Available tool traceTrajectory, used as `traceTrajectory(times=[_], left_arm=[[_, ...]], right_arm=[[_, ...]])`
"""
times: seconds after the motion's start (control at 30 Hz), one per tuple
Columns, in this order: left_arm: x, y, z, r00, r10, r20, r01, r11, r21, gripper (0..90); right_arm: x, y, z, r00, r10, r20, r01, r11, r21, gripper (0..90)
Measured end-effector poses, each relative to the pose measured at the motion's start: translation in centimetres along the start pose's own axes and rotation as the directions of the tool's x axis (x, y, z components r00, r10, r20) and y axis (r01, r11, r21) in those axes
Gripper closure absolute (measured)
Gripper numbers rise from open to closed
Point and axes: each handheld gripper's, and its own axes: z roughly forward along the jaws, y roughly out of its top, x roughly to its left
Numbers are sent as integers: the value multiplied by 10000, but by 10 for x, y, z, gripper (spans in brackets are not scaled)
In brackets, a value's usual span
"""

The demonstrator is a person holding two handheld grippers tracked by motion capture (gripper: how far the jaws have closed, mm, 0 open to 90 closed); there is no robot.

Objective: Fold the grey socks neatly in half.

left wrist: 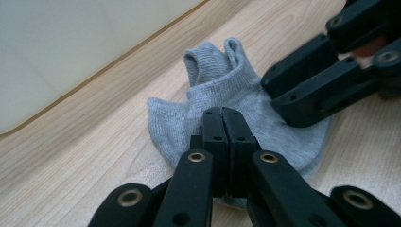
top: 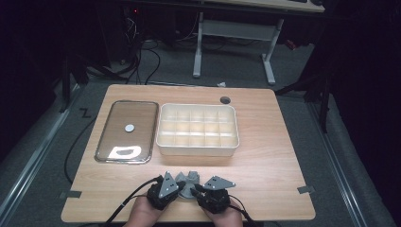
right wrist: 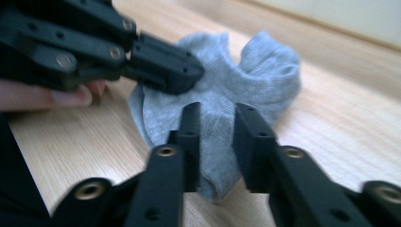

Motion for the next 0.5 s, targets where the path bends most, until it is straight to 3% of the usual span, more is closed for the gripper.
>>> traceTrajectory(times=[0.1,0.17,0.23,0.27,0.37,0.5], left_arm=[[1,0,0,9999,-131,69,131,9999,-22,890],[2,0,0,9998,-171,103,171,9999,-16,889],[2,0,0,9998,-189,114,189,9998,-10,889],[2,0,0,9998,-194,106,194,9998,-8,889],[2,0,0,9997,-205,98,205,9998,-6,889],[2,0,0,9996,-242,114,242,9997,9,889]], right_arm=[[-1,2,-5,9989,407,236,-400,9987,-311,609],[-5,2,-2,9960,832,336,-829,9965,-103,549],[-8,1,3,9914,1300,153,-1302,9914,146,488],[-9,1,6,9911,1321,190,-1326,9909,253,475],[-11,1,9,9870,1599,140,-1603,9864,362,500],[-12,1,10,9892,1460,-123,-1455,9886,389,613]])
